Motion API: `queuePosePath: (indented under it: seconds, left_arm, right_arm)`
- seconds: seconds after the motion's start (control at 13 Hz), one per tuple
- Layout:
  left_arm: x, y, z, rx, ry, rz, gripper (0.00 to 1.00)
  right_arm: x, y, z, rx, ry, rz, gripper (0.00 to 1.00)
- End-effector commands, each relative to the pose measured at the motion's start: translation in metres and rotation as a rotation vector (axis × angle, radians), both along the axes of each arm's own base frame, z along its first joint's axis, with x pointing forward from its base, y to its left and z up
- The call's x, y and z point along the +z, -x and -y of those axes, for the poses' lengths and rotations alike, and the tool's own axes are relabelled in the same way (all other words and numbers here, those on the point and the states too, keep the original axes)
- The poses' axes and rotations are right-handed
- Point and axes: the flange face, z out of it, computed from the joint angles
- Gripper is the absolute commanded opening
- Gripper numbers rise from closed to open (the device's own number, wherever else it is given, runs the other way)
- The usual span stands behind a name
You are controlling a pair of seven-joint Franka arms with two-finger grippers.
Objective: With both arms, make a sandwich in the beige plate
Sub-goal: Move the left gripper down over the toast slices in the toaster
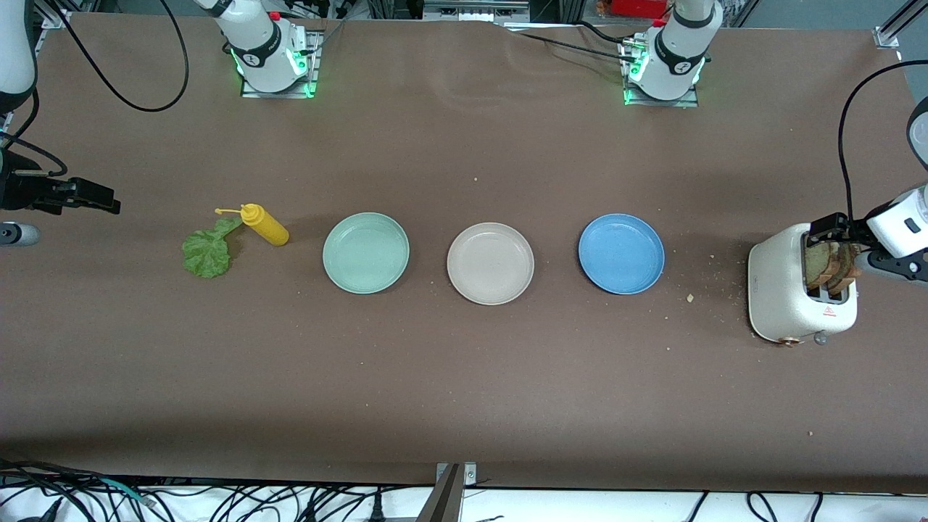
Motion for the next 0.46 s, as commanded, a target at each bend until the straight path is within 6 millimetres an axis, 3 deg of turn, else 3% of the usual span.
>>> queuePosePath:
  seconds: [0.0, 0.23, 0.38]
  left_arm:
    - [-0.009, 0.005, -0.002, -0.023, -0.011, 0.025, 1.0]
    - [-0.011, 0.006, -0.002, -0.02, -0.011, 0.024, 0.97]
    - [-0.023, 0.006, -0.001, -0.019, -0.013, 0.036, 0.95]
  right_arm:
    - [0.005, 0.007, 0.0, 0.006, -0.011, 0.008, 1.0]
    - [0.005, 0.007, 0.0, 0.006, -0.011, 0.008, 1.0]
    - [0.005, 0.007, 0.0, 0.006, -0.012, 0.008, 1.0]
